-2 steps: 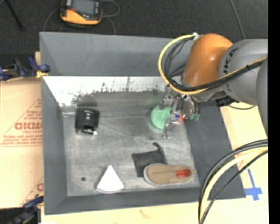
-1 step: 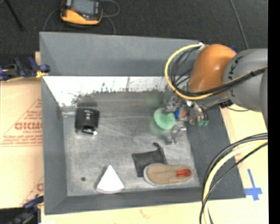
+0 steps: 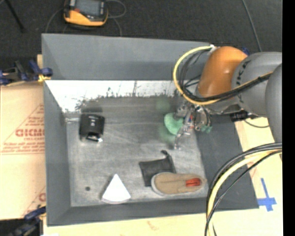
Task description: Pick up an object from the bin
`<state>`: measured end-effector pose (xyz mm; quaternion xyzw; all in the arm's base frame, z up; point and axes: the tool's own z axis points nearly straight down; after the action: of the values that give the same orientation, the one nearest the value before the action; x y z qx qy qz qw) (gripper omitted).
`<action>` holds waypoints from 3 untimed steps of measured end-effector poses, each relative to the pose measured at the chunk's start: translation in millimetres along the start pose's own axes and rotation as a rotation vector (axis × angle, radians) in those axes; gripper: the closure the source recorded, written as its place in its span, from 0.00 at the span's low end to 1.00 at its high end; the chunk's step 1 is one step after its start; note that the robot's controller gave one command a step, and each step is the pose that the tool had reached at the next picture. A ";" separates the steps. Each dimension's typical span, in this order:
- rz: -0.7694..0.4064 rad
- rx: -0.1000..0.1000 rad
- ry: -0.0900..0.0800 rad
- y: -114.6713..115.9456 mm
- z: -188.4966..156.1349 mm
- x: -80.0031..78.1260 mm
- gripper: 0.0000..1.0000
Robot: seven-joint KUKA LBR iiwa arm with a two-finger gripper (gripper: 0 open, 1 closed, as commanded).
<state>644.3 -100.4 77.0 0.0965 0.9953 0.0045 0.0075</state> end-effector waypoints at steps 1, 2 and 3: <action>-0.133 0.009 0.002 3.8 1.1 -7.1 0.00; 0.082 0.009 -0.015 13.5 -3.8 -11.1 1.00; 0.080 0.009 -0.015 13.5 -3.8 -11.1 1.00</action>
Offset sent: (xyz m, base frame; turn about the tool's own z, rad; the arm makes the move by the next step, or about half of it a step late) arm 0.0054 0.0141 -0.0070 0.0809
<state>657.7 -89.4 81.1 0.1362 0.9906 -0.0007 0.0145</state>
